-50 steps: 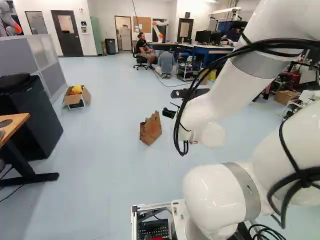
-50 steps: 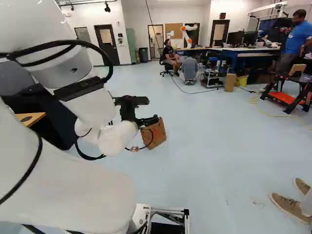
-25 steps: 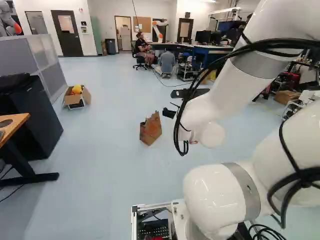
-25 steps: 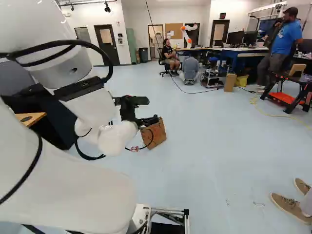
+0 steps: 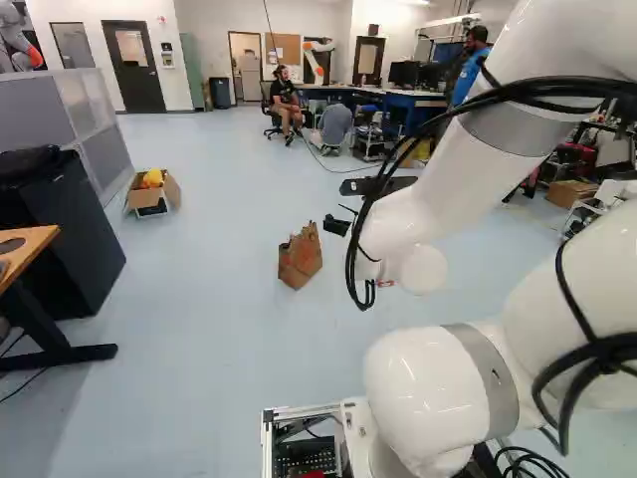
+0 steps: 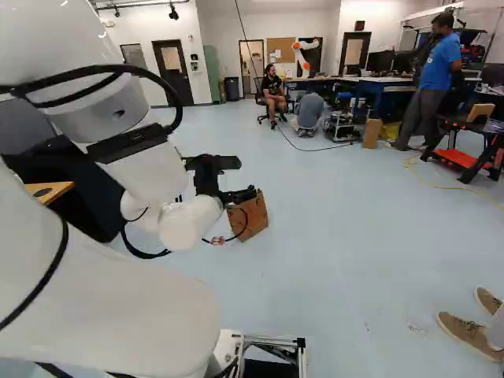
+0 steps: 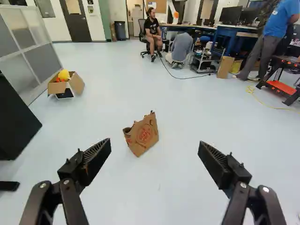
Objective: Pick up the grocery bag from the ground
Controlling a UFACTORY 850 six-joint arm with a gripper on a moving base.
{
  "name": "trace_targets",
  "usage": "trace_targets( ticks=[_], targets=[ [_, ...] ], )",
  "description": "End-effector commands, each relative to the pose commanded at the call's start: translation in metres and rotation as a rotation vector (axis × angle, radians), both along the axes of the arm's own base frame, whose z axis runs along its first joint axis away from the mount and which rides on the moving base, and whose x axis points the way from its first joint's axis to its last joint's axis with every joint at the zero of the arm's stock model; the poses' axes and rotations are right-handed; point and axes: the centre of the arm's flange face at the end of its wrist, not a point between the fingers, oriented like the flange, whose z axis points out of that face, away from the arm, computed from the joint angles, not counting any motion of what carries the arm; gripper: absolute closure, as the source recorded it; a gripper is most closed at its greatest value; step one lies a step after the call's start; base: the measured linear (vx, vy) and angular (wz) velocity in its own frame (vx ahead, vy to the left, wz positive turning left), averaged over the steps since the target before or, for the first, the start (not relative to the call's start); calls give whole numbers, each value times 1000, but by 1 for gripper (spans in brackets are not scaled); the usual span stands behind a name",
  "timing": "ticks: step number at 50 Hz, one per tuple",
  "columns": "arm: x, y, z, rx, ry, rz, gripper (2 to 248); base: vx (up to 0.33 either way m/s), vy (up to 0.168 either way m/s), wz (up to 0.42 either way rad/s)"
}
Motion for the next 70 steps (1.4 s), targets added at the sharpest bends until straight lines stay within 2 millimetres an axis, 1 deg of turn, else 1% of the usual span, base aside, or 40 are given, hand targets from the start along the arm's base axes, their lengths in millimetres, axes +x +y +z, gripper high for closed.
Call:
trace_targets(
  ticks=[16, 36, 51, 70],
  targets=[
    [0, 0, 0, 0, 0, 0, 3, 8, 0, -1],
    [0, 0, 0, 0, 0, 0, 3, 106, 2, -9],
    [0, 0, 0, 0, 0, 0, 3, 215, 2, -17],
    [0, 0, 0, 0, 0, 0, 3, 285, 17, -36]
  ],
)
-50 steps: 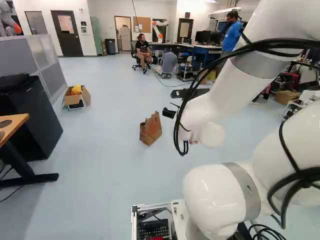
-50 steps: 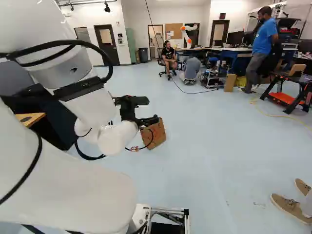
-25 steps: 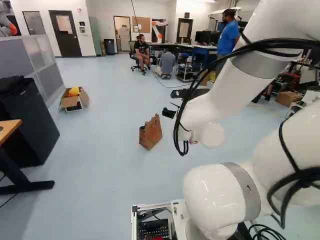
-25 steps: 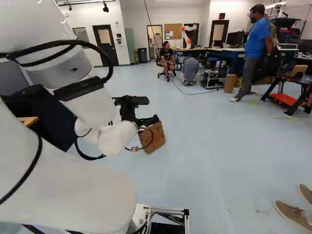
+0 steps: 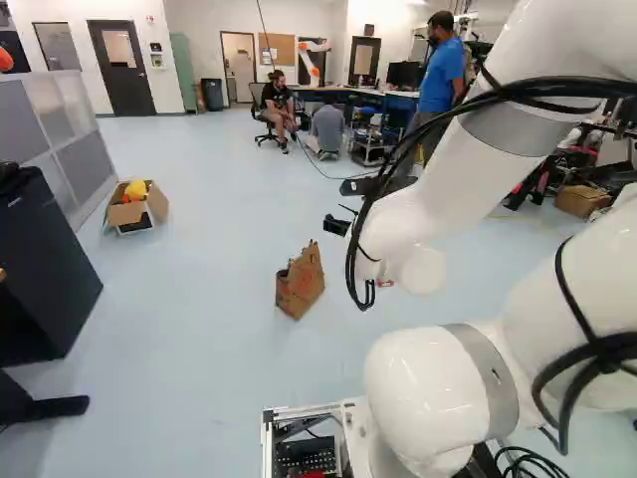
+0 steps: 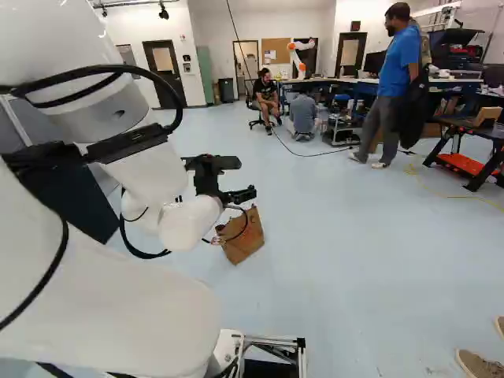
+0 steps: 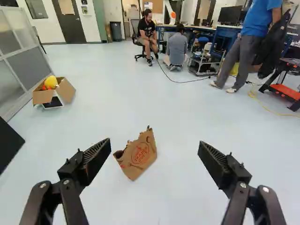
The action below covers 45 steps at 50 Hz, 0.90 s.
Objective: Pick up the grocery bag from the ground
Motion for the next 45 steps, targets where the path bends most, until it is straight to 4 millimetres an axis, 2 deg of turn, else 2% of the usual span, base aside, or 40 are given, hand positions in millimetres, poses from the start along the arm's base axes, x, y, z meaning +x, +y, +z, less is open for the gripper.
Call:
trace_targets(
  ticks=[36, 45],
  targets=[
    [0, 0, 0, 0, 0, 0, 3, 284, 79, -38],
    [0, 0, 0, 0, 0, 0, 3, 243, 155, -78]
  ],
)
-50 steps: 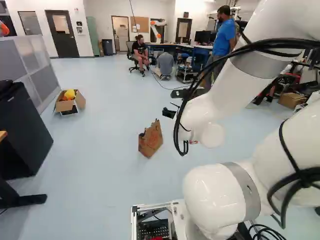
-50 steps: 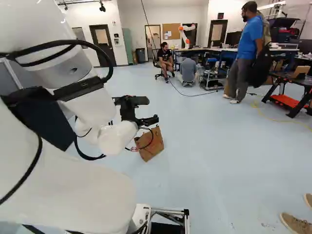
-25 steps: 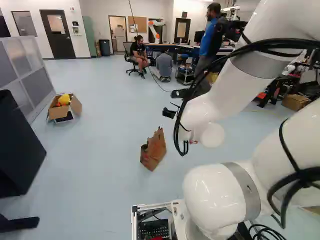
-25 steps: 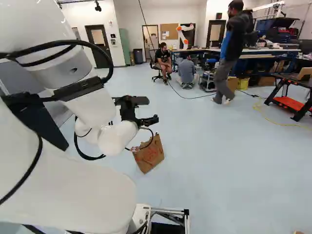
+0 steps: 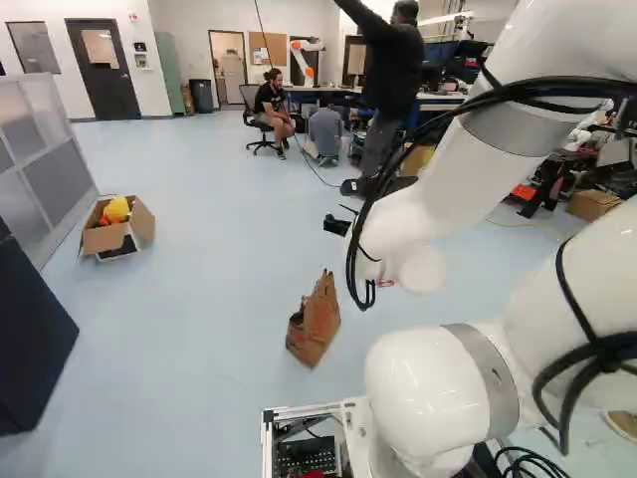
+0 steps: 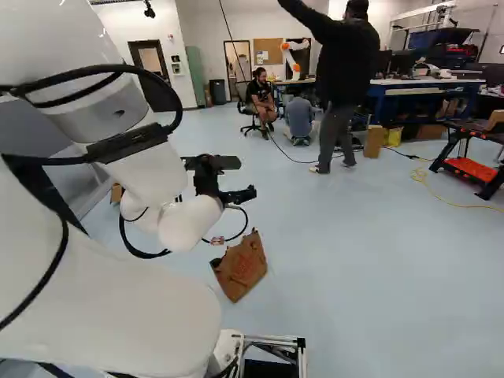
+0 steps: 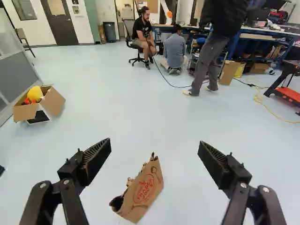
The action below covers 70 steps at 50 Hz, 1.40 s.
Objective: Pick up the grocery bag from the ground
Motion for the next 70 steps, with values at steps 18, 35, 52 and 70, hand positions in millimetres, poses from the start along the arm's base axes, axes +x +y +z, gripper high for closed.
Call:
trace_targets(
  ticks=[18, 35, 52, 70],
  targets=[
    [0, 0, 0, 0, 0, 0, 3, 213, 113, 1],
    [2, 0, 0, 0, 1, 0, 3, 138, 26, -5],
    [5, 0, -10, 0, 40, 0, 3, -1, 0, 0],
    [23, 0, -43, 0, 226, 0, 3, 0, 0, 0]
  ],
)
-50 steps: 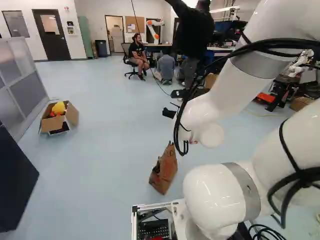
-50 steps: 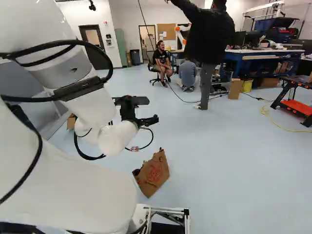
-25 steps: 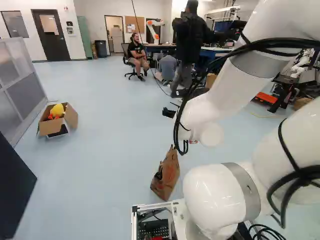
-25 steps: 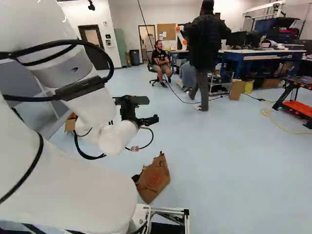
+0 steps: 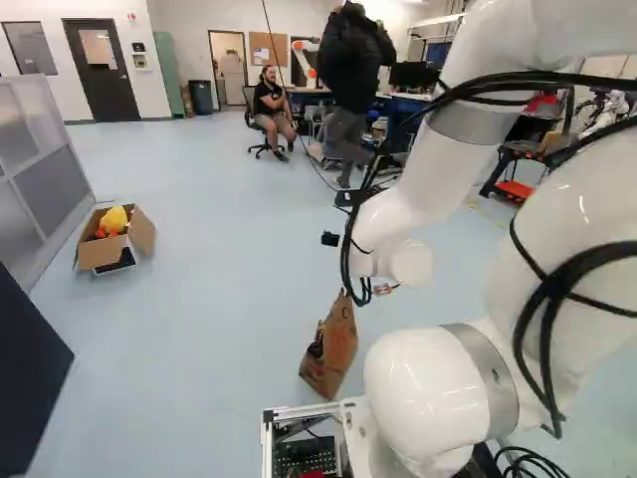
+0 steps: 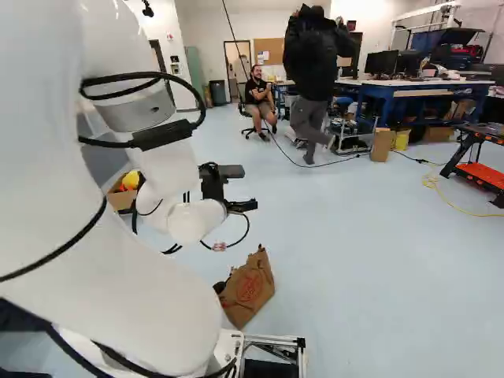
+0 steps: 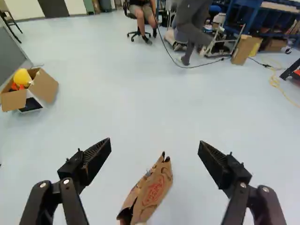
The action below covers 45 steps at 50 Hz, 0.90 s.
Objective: Pick up the grocery bag from the ground
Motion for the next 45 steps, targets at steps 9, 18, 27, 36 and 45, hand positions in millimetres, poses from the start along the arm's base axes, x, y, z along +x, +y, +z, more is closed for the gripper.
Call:
trace_targets(
  ticks=[9, 18, 27, 36, 45],
  targets=[
    [11, 0, -20, 0, 109, 0, 3, 0, 0, 0],
    [22, 0, -40, 0, 215, 0, 3, 0, 0, 0],
    [38, 3, -60, -1, 276, 9, 3, 0, 0, 0],
    [57, 7, -79, 0, 316, 4, 3, 0, 0, 0],
    [77, 10, -100, 4, 347, -20, 3, 0, 0, 0]
  ],
)
